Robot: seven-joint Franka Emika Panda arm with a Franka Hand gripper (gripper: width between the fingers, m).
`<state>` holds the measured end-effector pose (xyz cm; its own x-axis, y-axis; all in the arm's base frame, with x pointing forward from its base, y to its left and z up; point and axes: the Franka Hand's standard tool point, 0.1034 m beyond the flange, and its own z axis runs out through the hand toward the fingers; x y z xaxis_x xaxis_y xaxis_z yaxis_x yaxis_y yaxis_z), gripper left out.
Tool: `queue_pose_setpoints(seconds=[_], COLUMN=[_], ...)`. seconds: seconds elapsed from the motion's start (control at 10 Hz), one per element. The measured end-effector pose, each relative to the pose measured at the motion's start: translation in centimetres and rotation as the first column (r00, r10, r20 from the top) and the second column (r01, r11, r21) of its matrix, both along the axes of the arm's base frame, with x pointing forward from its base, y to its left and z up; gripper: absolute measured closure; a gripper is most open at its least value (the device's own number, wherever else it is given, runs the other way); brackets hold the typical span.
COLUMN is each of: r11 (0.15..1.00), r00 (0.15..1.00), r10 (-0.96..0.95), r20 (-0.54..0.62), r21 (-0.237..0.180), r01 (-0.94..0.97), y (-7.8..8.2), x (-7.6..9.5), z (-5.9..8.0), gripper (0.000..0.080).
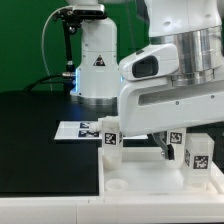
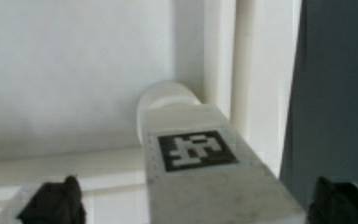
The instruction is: Assemble square table
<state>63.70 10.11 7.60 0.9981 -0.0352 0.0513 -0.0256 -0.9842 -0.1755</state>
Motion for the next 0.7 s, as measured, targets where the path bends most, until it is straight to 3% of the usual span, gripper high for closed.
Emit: queue_pose_setpoints(seconds=[0.1, 0.2, 0.4, 0.7], r11=[1.0, 1.0, 0.995, 0.944], r00=[1.0, 1.0, 0.995, 0.943], r10=[0.0, -0.015, -0.103, -0.329], r20=[0.002, -0.001, -0.017, -0.057], r21=[0.0, 0.002, 0.007, 0.012], r01=[0.0, 0.015, 0.103, 0.33], y=[0.02, 0.0, 0.0, 0.03], x=[0.1, 0.09, 0.09, 0.11], z=[0.09, 0.06, 0.04, 0.02], gripper=[0.0272, 0.0272, 0.0513, 0.0512])
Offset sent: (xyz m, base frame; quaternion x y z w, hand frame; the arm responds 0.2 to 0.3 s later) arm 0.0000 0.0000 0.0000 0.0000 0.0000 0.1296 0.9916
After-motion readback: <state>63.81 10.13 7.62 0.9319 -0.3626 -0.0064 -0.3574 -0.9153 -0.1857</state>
